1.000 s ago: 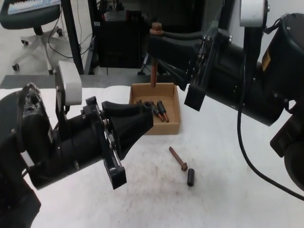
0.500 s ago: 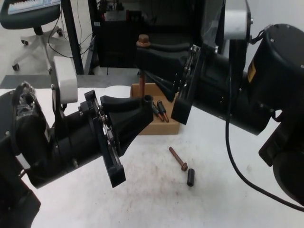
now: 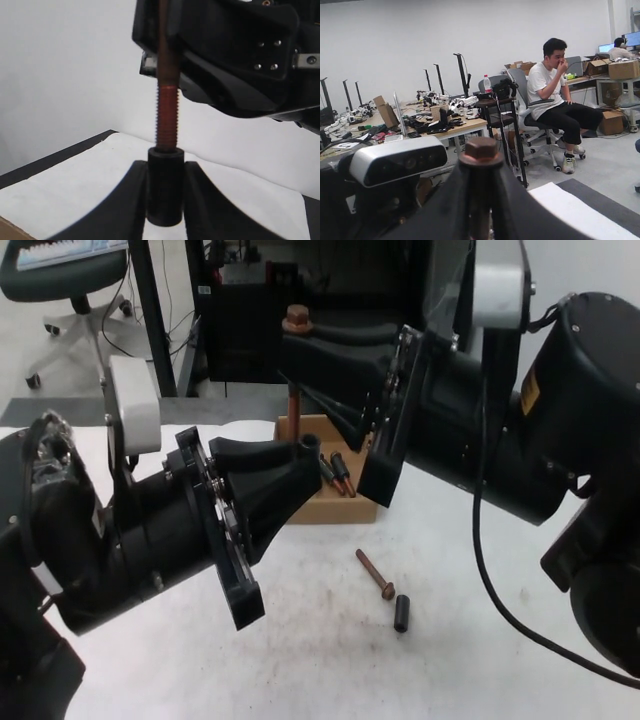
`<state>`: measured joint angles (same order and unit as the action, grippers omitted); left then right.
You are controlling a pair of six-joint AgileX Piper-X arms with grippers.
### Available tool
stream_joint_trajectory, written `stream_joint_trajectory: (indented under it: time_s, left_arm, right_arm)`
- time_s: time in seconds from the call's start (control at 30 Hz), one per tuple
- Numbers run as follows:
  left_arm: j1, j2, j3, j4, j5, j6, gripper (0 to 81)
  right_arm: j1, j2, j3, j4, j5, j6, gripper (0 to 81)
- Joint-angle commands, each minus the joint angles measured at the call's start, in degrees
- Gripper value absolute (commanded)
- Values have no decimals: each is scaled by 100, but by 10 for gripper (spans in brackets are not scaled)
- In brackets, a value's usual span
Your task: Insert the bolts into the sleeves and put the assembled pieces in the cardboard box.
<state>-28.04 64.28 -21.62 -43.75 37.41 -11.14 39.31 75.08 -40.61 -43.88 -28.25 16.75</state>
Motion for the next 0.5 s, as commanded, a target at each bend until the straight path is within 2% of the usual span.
stream_joint_trajectory:
  time_s: [0.0, 0.47]
  left_arm:
    - [11, -18, -31, -115, -30, -3, 2]
    - [11, -18, -31, -268, -63, -40, 2]
  right_arm:
    - [-25, -12, -25, -176, 51, -47, 9]
    - [-73, -12, -25, -177, 27, -47, 9]
